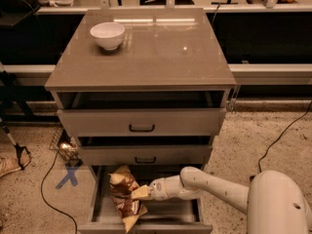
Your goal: Place brown chip bag into bottom drawer
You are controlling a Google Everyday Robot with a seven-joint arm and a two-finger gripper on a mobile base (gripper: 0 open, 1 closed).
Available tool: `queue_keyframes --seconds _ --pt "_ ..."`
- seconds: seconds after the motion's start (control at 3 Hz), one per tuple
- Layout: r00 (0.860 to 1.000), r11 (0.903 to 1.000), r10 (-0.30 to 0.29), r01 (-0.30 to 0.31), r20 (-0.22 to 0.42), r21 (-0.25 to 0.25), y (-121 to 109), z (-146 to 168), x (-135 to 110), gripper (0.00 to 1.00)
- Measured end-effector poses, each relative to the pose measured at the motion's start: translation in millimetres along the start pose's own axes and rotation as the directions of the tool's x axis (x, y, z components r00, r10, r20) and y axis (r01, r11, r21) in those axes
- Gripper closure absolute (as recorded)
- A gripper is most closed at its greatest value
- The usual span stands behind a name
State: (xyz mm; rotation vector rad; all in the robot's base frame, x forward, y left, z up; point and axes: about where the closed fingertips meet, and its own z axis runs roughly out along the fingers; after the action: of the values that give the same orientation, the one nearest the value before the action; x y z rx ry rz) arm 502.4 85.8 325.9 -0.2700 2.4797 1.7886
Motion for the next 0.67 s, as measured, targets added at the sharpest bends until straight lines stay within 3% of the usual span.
queue_keyframes --seconds 0.67 --pt "1.0 1.0 0.0 0.0 -0.006 -0.004 1.4 3.7 1.9 0.58"
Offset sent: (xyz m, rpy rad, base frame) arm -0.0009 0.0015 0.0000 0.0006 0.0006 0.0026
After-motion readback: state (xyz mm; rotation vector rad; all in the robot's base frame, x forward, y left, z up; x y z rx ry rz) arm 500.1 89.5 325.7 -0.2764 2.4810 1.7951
